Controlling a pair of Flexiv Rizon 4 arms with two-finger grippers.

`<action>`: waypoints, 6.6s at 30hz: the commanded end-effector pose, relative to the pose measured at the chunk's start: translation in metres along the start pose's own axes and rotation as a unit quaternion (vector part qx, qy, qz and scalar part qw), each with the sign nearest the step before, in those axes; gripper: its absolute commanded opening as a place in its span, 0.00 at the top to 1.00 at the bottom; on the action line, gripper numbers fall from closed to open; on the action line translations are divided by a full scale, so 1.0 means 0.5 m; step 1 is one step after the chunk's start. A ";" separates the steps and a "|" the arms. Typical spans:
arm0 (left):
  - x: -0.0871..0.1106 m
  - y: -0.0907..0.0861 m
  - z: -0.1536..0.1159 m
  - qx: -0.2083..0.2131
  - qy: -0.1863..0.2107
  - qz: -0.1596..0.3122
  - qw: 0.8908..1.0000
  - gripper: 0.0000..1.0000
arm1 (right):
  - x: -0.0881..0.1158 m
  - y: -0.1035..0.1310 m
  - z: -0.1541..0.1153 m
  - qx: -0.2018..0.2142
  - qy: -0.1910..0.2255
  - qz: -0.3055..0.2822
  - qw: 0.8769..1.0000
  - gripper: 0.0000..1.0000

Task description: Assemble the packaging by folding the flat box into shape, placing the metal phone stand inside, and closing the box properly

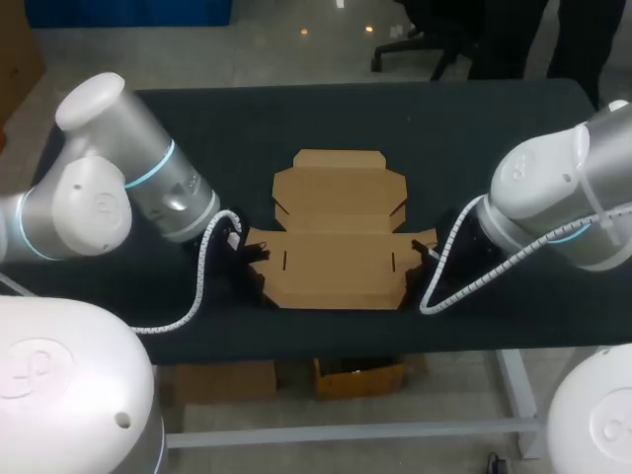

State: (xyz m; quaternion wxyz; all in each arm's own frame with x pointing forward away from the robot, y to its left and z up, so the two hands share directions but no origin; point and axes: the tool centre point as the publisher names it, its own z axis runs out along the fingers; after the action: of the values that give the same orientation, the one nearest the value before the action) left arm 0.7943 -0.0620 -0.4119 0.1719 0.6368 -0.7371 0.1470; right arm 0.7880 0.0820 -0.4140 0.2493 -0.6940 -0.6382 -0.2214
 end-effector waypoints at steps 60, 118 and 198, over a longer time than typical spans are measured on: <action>0.074 0.010 -0.010 0.040 -0.067 0.023 0.997 1.00 | 0.018 -0.029 -0.007 -0.027 -0.033 0.010 0.999 1.00; 0.112 0.023 0.003 0.034 -0.064 0.045 0.996 1.00 | 0.032 -0.027 -0.003 -0.025 -0.047 0.004 0.999 1.00; 0.096 0.044 0.061 0.070 -0.080 0.048 0.993 1.00 | 0.010 -0.035 0.042 0.008 -0.069 0.016 0.997 1.00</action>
State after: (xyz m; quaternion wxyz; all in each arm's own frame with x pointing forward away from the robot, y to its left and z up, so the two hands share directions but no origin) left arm 0.7683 -0.1175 -0.4160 0.0680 0.6188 -0.7670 0.1555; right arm 0.7708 0.1062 -0.4242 0.2121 -0.7162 -0.6450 -0.1610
